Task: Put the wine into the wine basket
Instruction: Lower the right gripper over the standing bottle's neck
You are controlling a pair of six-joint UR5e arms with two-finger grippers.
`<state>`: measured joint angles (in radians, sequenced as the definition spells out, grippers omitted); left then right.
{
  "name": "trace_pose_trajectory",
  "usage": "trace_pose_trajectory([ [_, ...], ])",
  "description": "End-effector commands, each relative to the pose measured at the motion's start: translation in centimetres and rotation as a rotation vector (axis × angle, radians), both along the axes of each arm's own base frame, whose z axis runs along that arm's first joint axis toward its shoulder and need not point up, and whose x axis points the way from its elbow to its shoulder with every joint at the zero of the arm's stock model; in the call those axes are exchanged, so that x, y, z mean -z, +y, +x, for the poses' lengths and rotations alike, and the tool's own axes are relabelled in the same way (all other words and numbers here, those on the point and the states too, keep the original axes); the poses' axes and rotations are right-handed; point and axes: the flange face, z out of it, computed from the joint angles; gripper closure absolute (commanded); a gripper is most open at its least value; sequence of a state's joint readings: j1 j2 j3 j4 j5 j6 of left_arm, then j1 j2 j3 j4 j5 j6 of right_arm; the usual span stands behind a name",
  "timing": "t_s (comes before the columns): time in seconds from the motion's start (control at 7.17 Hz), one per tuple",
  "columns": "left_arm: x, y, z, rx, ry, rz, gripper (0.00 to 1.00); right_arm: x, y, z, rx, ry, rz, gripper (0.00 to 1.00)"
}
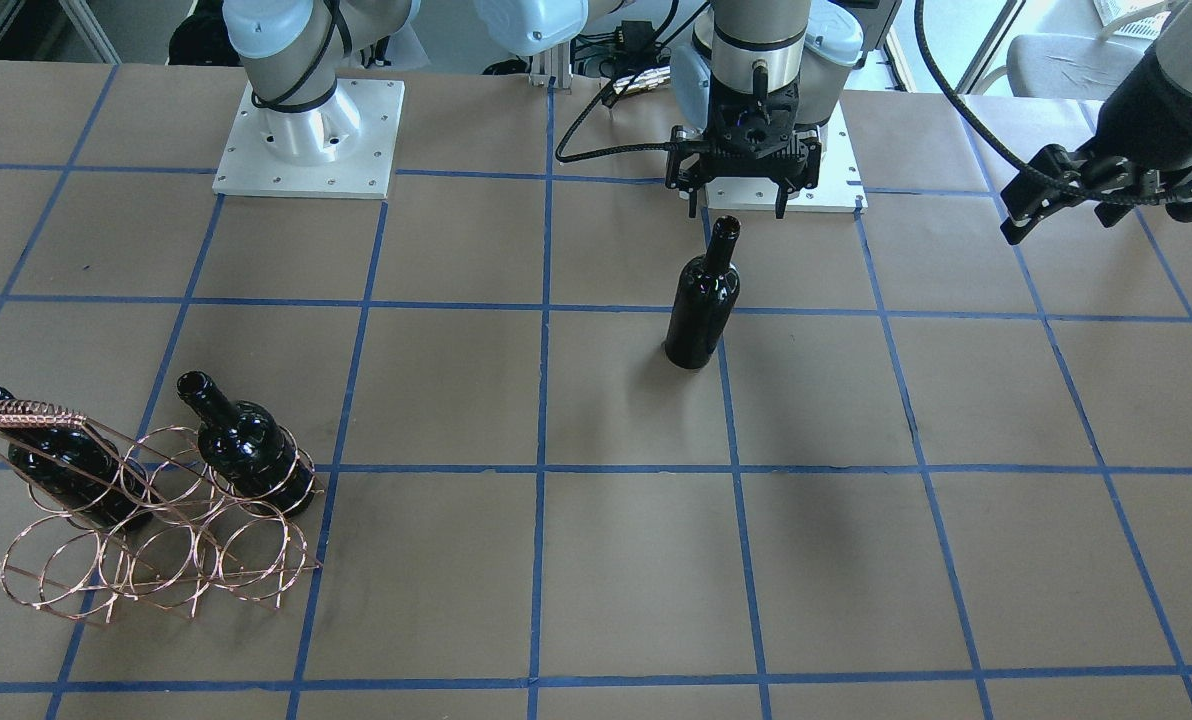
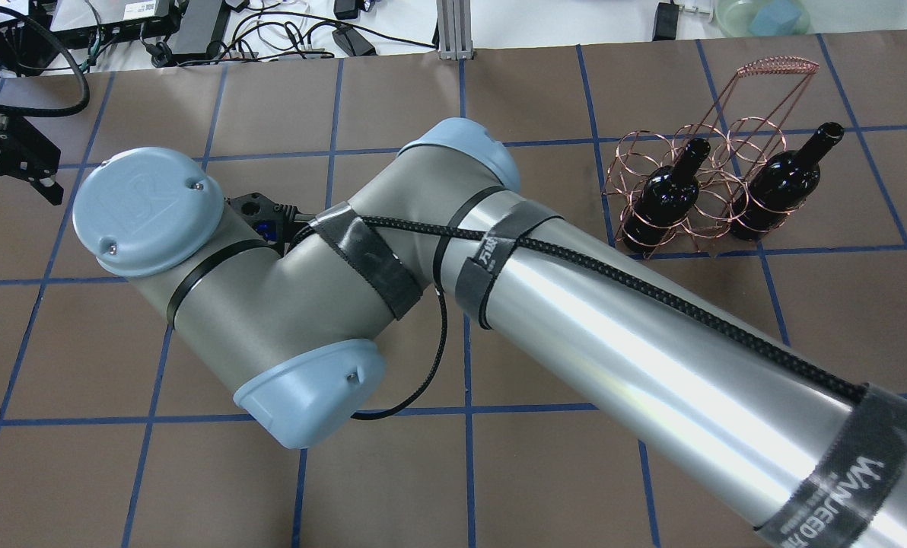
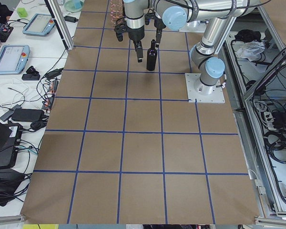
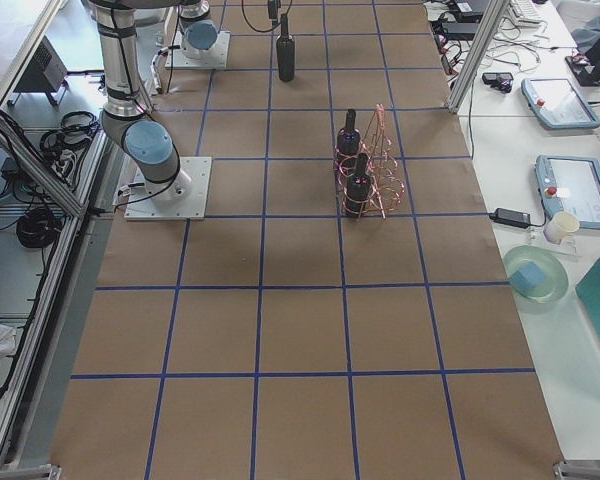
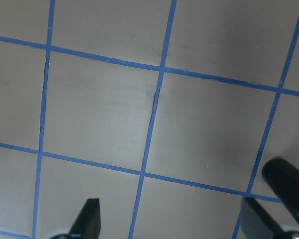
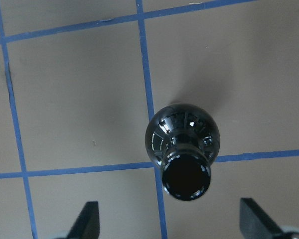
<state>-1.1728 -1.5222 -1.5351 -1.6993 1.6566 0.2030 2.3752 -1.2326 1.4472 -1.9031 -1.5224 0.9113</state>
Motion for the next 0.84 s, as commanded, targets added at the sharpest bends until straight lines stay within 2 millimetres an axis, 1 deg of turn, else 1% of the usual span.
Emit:
trace_pose_trajectory([
  [0.0,0.2,0.1,0.8,-0.003,0.008,0.002,0.0,1.2,0.0,-0.3,-0.011,0.043,-0.006,0.0],
  [0.14,0.3,0.1,0.9,-0.005,0.009,0.003,0.0,1.1,-0.6,-0.8,-0.048,0.065,-0.038,0.0],
  [0.42,0.4,0.2,0.9,-0.005,0.008,0.005,0.0,1.2,-1.0,-0.7,-0.055,0.055,-0.039,0.1],
  [0.7,0.4,0.2,0.8,-0.005,0.01,0.006,0.0,1.7,-1.3,-0.8,-0.054,0.062,-0.037,0.1],
])
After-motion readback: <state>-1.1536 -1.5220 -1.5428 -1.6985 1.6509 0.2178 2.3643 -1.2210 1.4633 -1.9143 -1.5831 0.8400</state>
